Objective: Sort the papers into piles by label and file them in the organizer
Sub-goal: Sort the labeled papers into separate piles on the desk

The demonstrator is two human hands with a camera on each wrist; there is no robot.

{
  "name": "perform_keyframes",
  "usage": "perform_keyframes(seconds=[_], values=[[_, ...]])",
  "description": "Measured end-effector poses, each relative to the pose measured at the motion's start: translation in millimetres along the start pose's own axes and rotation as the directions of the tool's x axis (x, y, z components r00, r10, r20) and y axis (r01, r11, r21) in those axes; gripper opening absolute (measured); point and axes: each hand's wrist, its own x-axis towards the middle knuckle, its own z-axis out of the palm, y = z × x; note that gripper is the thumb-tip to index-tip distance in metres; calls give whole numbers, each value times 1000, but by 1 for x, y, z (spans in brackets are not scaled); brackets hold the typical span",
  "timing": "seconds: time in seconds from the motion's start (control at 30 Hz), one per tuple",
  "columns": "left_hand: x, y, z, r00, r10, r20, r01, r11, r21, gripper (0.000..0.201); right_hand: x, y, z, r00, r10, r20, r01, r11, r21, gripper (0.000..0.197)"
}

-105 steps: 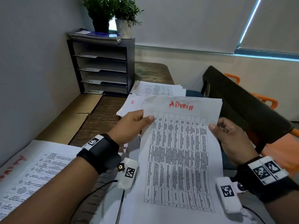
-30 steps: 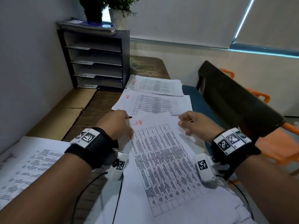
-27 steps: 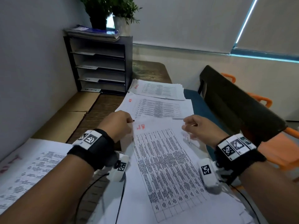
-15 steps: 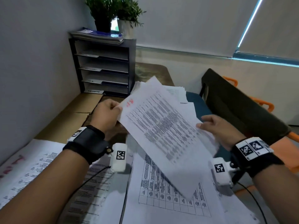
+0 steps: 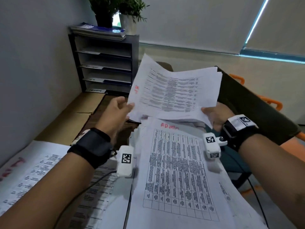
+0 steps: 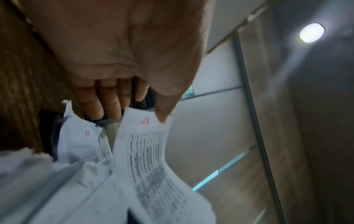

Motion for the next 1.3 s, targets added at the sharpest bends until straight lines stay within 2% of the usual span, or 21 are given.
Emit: perform_keyframes(seconds=[0.07,0.17,0.23,0.3,0.4,0.47,0.5,0.53,0.57,0.6,0.67,0.73,0.8,0.9,0.93,0.97,1.07,1.2,1.27,1.3], values=[[-5,-4,3,994,49,101,-78,948,308,40,-5,-18,2,999,2,-50,-7,994,-110,59],[-12,-14,14,960,49,276,-221,737,638,45,-1,-29,0,995,-20,-98,-11,950,-313,37],[-20,-17,23,950,23,311,-261,604,753,52,7,-25,-4,993,-20,-121,-36,897,-440,39],[-27,-17,30,954,-4,299,-256,504,825,61,15,-18,-7,998,5,-57,-38,809,-586,40],[-31,-16,31,953,-65,295,-236,453,860,71,27,-7,-13,998,55,11,-29,689,-724,45],[-30,-17,29,947,-125,298,-207,474,856,75,29,-5,-14,997,56,-55,-77,618,-783,71],[-30,-19,29,944,-142,297,-193,492,849,77,28,-6,-13,990,31,-138,-129,587,-799,83],[-28,-21,28,943,-149,296,-182,513,839,81,27,-8,-12,979,-20,-205,-157,570,-807,88],[-28,-23,28,944,-151,293,-171,536,827,85,23,-11,-8,969,-93,-228,-136,568,-812,84],[-26,-24,28,947,-145,288,-162,557,814,88,20,-13,-3,966,-169,-196,-64,577,-814,77],[-23,-28,28,955,-101,277,-170,578,798,87,10,-17,7,961,-276,-29,147,595,-790,67],[-24,-29,29,959,-7,282,-226,579,783,79,-5,-17,15,941,-303,153,312,599,-738,61],[-24,-27,30,949,81,304,-295,564,771,61,-21,-18,21,915,-283,289,402,558,-726,53],[-26,-23,32,916,122,383,-380,568,730,14,-38,-20,24,879,-290,379,477,531,-700,45],[-26,-23,33,910,119,398,-386,596,704,12,-41,-22,24,877,-290,383,481,540,-691,44],[-26,-24,34,907,122,403,-387,617,685,20,-44,-23,22,880,-281,382,474,553,-685,44],[-26,-23,35,933,146,328,-336,676,656,25,-55,-34,17,895,-236,378,438,617,-653,46],[-17,-29,28,979,34,202,-125,882,455,20,-63,-42,8,915,-172,366,373,706,-602,69],[-12,-31,24,992,-7,125,-31,953,302,22,-63,-40,4,937,-130,325,300,776,-555,82],[-8,-34,21,996,-15,90,-7,972,237,21,-63,-39,2,940,-89,330,266,797,-542,81]])
